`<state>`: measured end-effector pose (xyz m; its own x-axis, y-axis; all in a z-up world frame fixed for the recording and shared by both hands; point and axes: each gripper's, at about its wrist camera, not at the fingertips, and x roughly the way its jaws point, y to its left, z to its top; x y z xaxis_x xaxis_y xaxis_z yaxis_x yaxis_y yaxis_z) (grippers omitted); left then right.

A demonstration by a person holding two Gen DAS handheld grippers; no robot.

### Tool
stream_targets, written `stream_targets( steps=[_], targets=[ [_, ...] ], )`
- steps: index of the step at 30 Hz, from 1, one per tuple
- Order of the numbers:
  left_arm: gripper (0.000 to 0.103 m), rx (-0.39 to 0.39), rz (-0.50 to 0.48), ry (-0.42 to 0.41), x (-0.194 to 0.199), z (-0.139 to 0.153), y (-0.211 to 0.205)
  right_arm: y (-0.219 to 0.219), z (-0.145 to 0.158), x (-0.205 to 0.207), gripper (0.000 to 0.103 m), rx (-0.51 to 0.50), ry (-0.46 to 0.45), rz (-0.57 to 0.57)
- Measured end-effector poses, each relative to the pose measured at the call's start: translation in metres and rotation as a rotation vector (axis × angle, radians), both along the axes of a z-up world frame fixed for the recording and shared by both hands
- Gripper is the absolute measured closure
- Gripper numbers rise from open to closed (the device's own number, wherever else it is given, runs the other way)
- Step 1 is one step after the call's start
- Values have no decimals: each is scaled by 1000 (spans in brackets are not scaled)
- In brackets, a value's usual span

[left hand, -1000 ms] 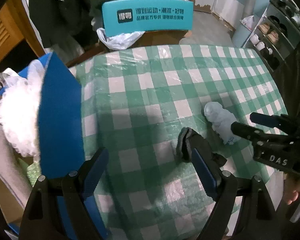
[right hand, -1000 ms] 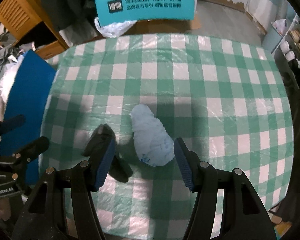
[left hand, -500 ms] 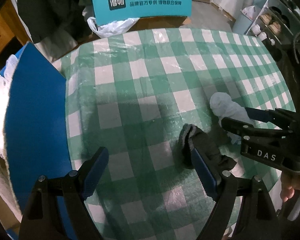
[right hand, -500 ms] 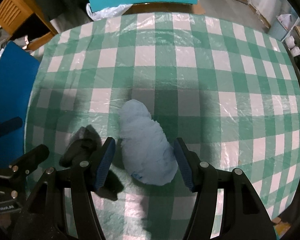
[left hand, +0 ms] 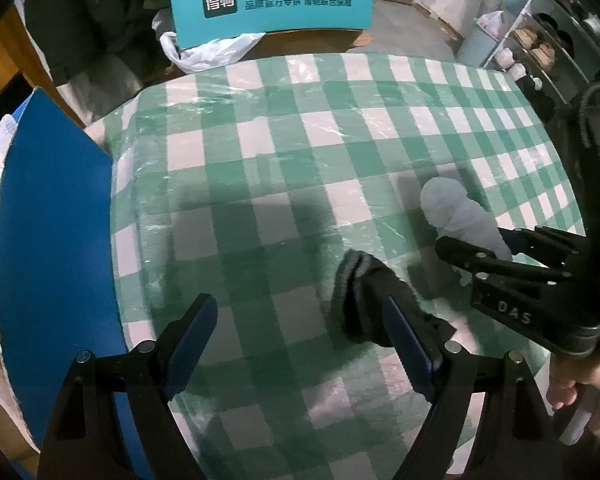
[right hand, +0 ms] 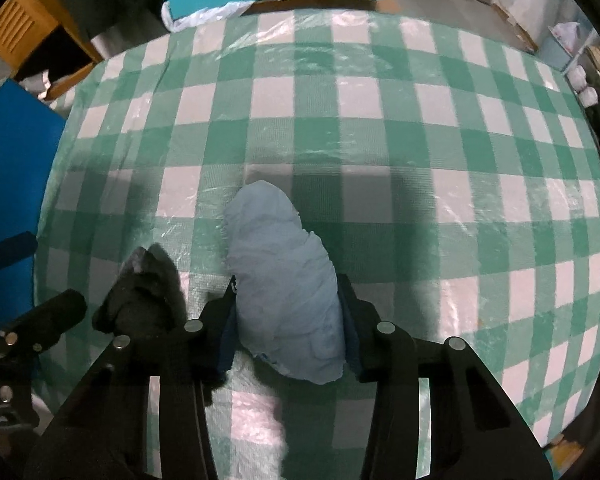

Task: Organize soft objects
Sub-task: 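Grasp the black sock with the left tool while the right tool grasps the light blue sock, then lift both socks and carry them over the box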

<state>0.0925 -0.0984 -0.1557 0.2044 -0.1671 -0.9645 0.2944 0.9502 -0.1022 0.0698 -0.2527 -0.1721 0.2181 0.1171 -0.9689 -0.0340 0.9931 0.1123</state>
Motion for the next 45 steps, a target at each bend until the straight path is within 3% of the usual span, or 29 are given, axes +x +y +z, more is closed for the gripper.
stream_targets(
  steps=[12, 22, 31, 34, 38, 40, 45],
  targets=[
    [15, -68, -9, 47, -5, -5, -25, -28, 32, -30, 61, 14, -40, -63],
    [13, -40, -2, 89, -6, -28, -42, -32, 36, -30, 61, 24, -54, -89],
    [13, 0, -57, 83, -15, -38, -55, -30, 43, -31, 61, 38, -69, -80],
    [23, 0, -79, 80, -18, -39, -57, -28, 44, -31, 61, 42, -74, -76],
    [47, 5, -122, 69, -24, -38, -62, -23, 46, -33, 61, 45, -74, -58],
    [54, 2, -135, 63, -27, -36, -63, -21, 47, -34, 61, 46, -75, -52],
    [57, 22, -165, 15, -36, -23, -59, -12, 57, -37, 61, 48, -92, -27]
  ],
)
